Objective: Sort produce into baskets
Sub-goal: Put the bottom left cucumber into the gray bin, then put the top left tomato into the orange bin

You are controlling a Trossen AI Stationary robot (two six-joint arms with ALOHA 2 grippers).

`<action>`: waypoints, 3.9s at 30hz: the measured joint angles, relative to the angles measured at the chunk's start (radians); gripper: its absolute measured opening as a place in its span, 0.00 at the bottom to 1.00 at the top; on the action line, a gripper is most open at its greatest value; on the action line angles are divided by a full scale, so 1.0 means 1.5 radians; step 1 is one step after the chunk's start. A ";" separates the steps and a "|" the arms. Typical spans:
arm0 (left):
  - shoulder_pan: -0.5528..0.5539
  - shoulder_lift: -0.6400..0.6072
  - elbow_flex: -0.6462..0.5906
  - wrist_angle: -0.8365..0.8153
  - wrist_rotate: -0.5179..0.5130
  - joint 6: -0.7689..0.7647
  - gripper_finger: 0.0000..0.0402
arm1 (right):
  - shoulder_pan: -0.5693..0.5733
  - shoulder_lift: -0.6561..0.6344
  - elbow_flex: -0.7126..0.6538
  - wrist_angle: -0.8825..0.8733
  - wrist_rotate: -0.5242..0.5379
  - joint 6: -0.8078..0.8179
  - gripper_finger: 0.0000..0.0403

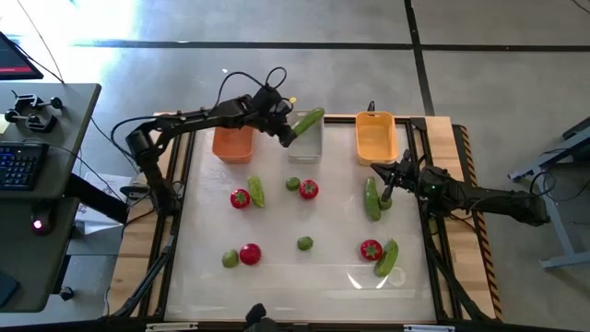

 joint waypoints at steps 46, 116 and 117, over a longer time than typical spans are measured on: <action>-0.028 0.085 0.026 -0.018 -0.084 -0.217 0.31 | 0.000 0.000 0.000 0.000 0.000 0.000 0.00; -0.039 -0.205 -0.505 0.739 0.078 0.256 0.00 | 0.000 0.000 0.000 0.000 0.000 0.000 0.00; -0.034 -0.205 -0.505 0.743 0.086 0.257 0.00 | 0.000 0.000 0.000 0.000 0.000 0.000 0.00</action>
